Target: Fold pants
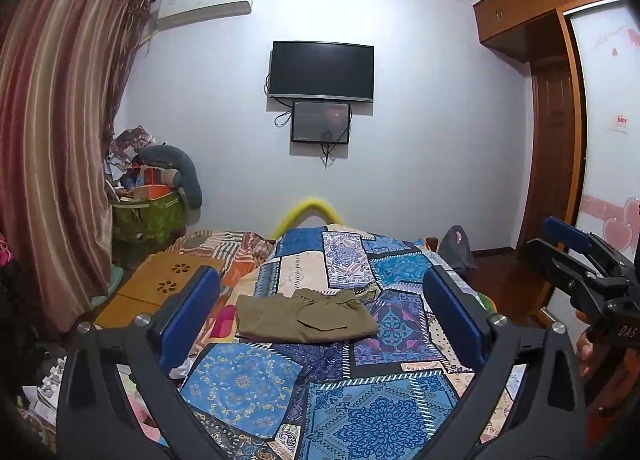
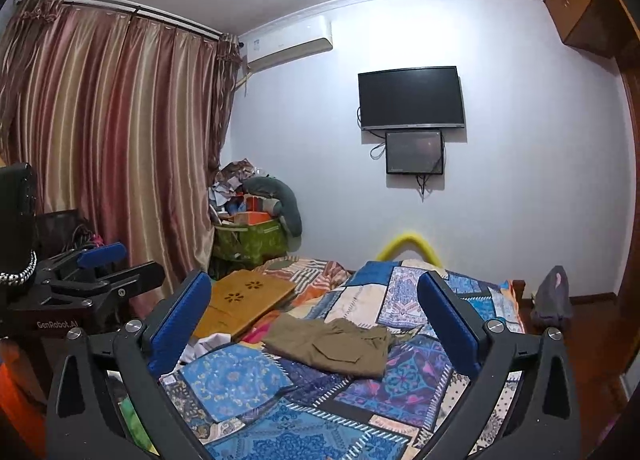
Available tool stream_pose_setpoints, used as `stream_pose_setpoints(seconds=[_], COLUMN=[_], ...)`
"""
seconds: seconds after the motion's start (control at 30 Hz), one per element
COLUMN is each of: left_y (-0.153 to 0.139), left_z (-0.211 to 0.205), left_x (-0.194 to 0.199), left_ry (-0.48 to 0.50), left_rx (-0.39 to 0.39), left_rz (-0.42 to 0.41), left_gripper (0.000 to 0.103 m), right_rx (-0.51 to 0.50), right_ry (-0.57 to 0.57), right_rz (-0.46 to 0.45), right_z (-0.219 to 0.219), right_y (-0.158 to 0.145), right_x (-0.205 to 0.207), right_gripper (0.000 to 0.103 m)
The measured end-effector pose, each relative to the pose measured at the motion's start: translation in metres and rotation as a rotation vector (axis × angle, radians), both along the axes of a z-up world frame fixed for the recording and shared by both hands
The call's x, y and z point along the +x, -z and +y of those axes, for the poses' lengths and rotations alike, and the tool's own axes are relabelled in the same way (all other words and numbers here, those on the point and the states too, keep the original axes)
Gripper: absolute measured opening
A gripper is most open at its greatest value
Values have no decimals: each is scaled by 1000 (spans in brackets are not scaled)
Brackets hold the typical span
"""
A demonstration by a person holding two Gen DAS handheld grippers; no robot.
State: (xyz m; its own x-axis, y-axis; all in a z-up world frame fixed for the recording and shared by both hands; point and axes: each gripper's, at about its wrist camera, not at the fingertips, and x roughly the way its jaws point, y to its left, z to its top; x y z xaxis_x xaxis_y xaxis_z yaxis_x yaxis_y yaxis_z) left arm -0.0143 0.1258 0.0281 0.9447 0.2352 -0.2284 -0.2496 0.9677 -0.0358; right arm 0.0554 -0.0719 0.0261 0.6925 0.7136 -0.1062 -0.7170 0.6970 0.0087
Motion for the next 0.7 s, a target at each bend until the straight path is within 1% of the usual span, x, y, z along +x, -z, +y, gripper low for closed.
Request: stream_pose_setpoints(seconds=[0.13, 0.37, 0.7], left_y=[1, 3, 3], left_z=[0, 0, -4], left_x=[1, 3, 5], left_ry=[15, 11, 12], left_rx=[-11, -14, -1], left_rz=[3, 6, 13], left_gripper=[103, 103, 103], right_rx=[4, 0, 7], right_ry=[4, 12, 21], right_rz=[7, 16, 25], right_z=[0, 0, -1], right_y=[-1, 1, 2], right_x=[1, 0, 1], right_gripper=[103, 103, 103])
